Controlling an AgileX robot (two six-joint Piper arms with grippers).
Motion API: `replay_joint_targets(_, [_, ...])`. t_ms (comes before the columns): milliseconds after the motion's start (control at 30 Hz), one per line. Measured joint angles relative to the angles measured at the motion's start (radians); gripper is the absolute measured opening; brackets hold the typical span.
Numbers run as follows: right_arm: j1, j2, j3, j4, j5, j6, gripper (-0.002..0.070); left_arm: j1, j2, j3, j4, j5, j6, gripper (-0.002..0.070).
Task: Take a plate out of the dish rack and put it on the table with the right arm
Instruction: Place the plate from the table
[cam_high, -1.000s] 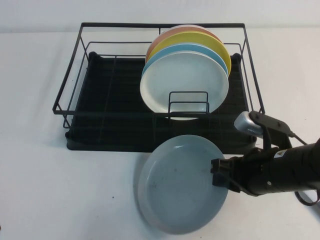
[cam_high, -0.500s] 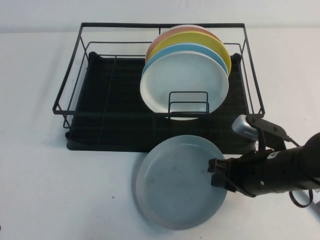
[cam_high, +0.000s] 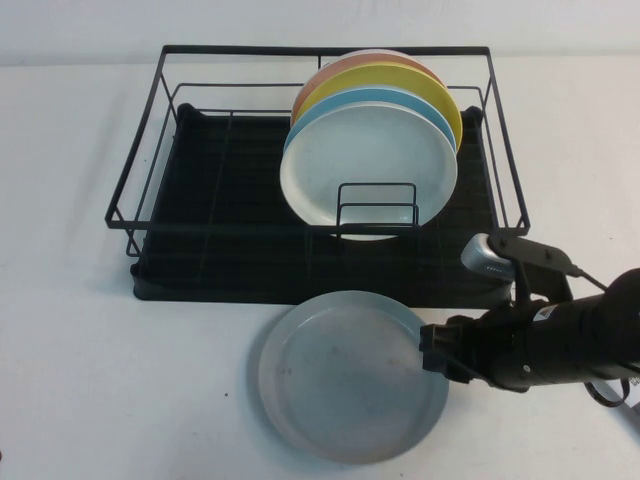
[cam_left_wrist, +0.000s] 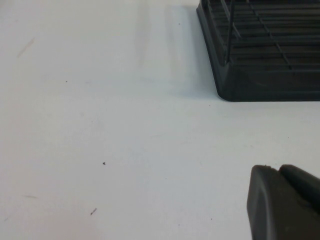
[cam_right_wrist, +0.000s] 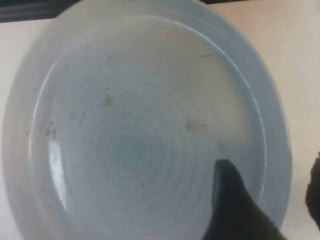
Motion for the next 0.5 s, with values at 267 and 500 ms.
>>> replay_joint_targets(267, [0.000,-0.015,0.000,-0.130,-0.007,0.002,0.0300,0.000,0.000,0.000,0.000,0.000,0.000,-0.0004])
replay_joint_targets(500, [0.000,-0.243,0.000,-0.259,0.112,0.004,0.0049,0.000,0.000,0.000,0.000,0.000,0.000,-0.0004])
